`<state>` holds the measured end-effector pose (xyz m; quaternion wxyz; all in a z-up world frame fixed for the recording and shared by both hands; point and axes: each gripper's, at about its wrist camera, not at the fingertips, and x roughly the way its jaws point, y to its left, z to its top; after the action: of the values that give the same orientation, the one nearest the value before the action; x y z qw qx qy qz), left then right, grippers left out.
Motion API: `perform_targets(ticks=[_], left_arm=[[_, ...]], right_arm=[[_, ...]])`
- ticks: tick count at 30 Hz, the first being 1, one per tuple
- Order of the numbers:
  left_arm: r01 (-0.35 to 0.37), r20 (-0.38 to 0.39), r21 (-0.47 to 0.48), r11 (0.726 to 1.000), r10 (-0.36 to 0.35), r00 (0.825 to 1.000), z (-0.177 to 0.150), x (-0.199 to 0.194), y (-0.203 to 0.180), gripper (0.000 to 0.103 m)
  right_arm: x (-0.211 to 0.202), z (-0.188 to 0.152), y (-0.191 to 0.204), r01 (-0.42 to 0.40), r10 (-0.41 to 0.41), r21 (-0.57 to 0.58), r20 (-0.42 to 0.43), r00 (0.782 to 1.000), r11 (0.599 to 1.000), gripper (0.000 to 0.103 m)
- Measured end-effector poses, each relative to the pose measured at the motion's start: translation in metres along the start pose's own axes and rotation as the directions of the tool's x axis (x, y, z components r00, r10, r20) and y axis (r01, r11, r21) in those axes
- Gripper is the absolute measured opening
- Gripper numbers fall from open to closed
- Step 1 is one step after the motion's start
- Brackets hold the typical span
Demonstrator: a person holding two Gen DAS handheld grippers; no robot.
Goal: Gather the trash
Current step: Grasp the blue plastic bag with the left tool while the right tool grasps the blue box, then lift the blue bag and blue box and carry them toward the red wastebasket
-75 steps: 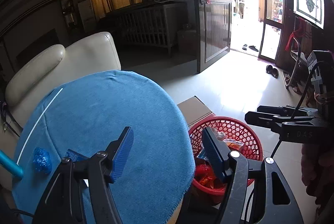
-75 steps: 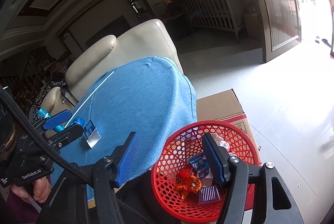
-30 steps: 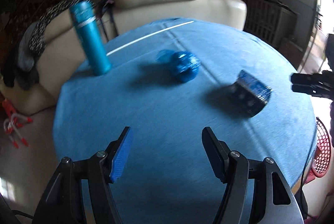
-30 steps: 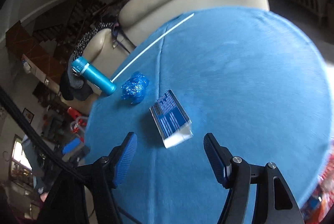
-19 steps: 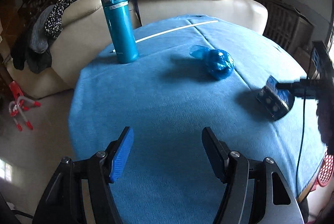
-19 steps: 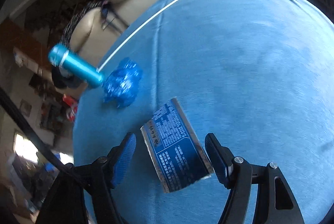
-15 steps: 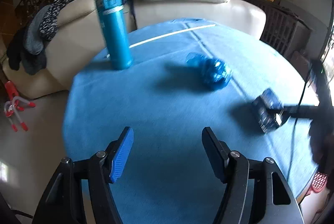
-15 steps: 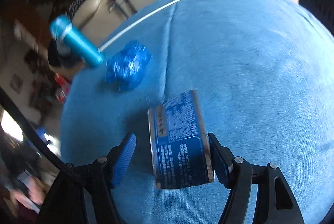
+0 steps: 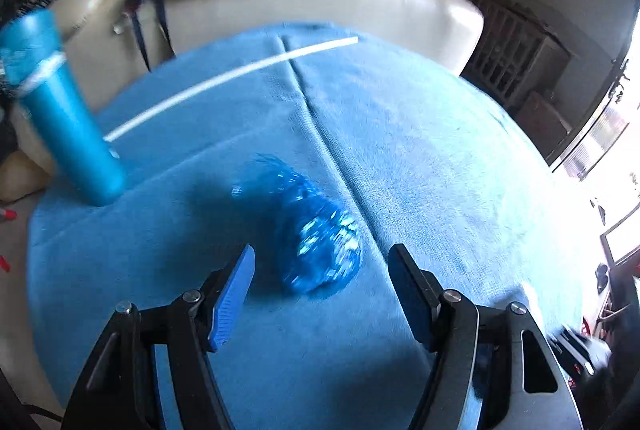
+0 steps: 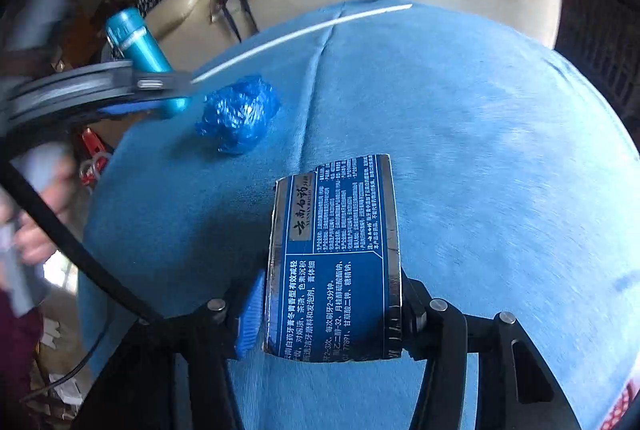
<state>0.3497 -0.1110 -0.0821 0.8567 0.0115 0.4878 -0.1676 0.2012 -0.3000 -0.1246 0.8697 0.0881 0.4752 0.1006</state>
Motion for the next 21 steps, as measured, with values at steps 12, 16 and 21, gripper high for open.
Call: perform_targets(ticks=[12,16,21], left_arm=[[0.043,-0.045,-0.087,0.995,-0.047,0.998,0.004,0.040,0.005,0.044],[0.033,-0.027,-0.054,0.998,-0.035,0.999,-0.006,0.025,0.005,0.039],[0.046,0.025,-0.006,0.999,-0.046,0.999,-0.031,-0.012,-0.002,0.039]], right_arm=[[-0.063,-0.041,-0.029,-0.034,0.022,0.129,0.099,0.995,0.991,0.057],[-0.070,-0.043,-0.027,-0.047,0.030,0.137,0.123,0.992,0.989,0.057],[-0.086,-0.049,-0.023,-0.044,0.024,0.129,0.157,0.987,0.991,0.057]])
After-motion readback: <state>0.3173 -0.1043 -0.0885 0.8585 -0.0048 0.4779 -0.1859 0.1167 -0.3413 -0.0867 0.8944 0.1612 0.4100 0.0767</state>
